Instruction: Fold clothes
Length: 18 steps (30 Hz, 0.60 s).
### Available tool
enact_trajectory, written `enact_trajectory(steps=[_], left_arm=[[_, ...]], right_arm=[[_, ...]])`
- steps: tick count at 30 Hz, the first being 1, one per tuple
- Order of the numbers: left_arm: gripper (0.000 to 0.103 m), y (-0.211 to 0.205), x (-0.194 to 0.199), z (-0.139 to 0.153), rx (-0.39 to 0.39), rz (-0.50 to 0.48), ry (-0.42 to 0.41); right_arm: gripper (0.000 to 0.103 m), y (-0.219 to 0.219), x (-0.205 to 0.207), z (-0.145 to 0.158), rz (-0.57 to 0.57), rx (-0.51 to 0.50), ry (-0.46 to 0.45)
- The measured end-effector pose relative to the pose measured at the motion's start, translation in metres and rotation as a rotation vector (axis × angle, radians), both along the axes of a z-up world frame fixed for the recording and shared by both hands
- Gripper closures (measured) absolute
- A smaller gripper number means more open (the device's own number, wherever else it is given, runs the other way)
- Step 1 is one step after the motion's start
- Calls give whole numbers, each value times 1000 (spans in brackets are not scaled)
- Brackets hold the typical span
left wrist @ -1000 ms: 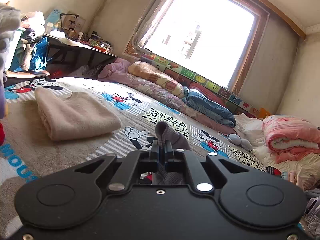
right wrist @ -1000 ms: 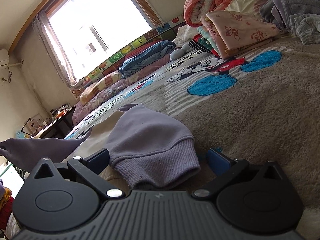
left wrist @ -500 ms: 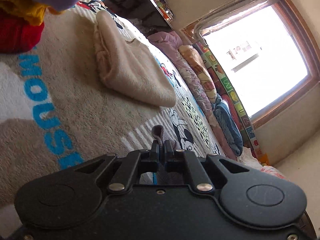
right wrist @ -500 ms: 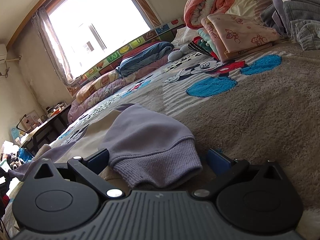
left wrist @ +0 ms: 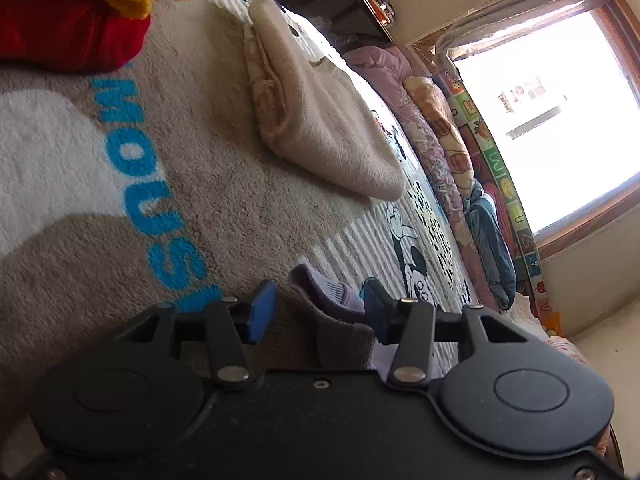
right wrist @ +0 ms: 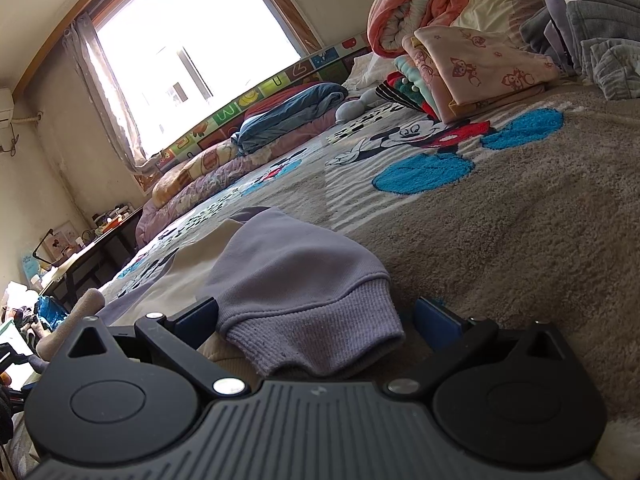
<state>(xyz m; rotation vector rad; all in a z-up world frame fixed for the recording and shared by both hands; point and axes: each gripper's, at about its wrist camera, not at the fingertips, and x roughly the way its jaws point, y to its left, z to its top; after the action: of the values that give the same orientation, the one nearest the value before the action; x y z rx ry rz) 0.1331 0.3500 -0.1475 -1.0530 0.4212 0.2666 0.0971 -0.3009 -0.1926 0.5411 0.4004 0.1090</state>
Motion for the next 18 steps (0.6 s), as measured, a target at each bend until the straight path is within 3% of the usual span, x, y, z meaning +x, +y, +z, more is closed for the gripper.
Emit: enact_trajectory(steps=[5,8,9,10,11,12,13,16,18], left_arm=[[52,-14,-10,20,128,-34,12],[53,-30,6,13,193,-94,88],[55,-35,14,9,215,-113,111],[85,-40,23,8,270,-137,130],[99,-45,31,6,328,-162,148],[99,-50,32,10,391,-154,131],[99,-55,27,20,435,-142,47],[98,-61,19,36,548,-83,-24],[97,-55,36,12,498,-89,160]], right_arm=[[0,0,0,0,0,-2,1],[0,0,1,0,-1,-7,3],[0,1,1,0,-1,-9,4],[0,1,1,0,-1,-9,4],[0,1,1,0,-1,-9,4],[0,1,1,0,-1,-10,4],[0,1,1,0,-1,-10,5],[0,1,1,0,0,-9,5],[0,0,1,0,0,-6,4]])
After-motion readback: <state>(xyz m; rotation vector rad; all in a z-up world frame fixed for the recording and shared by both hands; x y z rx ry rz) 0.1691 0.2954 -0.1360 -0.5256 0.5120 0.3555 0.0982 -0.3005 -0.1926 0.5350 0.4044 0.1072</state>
